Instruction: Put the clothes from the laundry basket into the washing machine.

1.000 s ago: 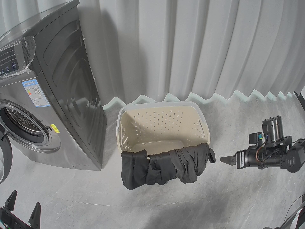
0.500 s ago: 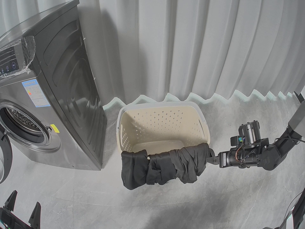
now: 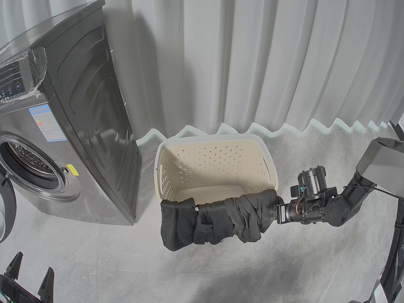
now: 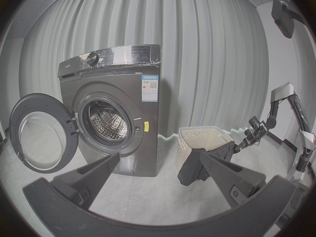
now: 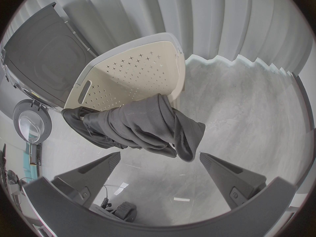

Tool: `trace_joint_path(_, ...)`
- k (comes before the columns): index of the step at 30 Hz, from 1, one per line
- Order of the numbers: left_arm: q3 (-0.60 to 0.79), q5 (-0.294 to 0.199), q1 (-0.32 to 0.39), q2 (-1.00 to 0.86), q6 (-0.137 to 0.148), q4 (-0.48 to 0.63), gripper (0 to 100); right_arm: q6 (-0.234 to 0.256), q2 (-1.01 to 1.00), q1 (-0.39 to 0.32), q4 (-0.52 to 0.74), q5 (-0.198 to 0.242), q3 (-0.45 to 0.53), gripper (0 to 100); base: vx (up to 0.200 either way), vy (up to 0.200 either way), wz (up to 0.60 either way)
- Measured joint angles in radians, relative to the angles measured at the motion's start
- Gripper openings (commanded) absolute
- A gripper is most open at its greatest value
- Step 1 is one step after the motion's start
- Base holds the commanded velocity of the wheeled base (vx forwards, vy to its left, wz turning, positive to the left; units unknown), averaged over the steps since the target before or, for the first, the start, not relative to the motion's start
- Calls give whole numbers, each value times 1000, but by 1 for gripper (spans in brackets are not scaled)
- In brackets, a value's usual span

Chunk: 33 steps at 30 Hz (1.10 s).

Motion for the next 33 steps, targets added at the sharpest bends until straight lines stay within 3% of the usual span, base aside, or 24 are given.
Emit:
trace_joint_path(8, 0, 0, 0, 0, -1, 0, 100, -35, 86, -10, -69, -9, -54, 100, 0, 0, 0)
trace_joint_path(19, 0, 0, 0, 0, -1, 0, 100, -48, 151, -17, -96, -10, -118, 100, 0, 0, 0)
trace_joint_path(20, 0, 0, 0, 0, -1, 0, 100, -48, 156, -18, -104, -11, -121, 0, 0, 0, 0)
trace_joint_path(33, 0, 0, 0, 0, -1, 0, 100, -51, 175, -15, -157, -5, -114, 0, 0, 0, 0)
